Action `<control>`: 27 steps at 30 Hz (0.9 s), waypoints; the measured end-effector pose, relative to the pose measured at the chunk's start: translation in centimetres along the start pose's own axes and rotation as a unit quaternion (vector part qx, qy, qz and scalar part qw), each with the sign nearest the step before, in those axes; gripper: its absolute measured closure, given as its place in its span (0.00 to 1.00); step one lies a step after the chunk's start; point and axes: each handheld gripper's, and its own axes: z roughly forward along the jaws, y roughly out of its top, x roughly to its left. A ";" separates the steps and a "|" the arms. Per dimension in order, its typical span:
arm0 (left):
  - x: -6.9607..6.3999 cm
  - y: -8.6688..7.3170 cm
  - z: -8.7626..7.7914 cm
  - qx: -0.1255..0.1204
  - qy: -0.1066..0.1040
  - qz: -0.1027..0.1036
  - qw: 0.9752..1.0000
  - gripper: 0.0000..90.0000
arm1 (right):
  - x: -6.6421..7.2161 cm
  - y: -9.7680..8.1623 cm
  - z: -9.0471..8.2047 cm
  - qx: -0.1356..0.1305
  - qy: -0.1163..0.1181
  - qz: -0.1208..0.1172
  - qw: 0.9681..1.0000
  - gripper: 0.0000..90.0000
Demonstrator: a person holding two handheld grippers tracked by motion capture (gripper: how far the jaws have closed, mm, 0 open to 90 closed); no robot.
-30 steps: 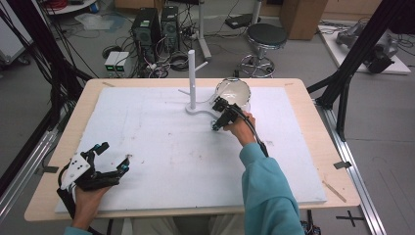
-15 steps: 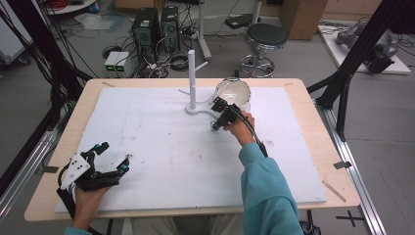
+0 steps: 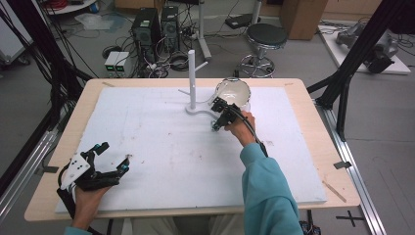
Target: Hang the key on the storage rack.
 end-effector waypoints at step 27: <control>0.0 0.0 0.0 0.000 0.000 0.001 1.000 0.07 | -0.1 -0.4 -5.4 -0.162 0.060 0.001 0.985 0.99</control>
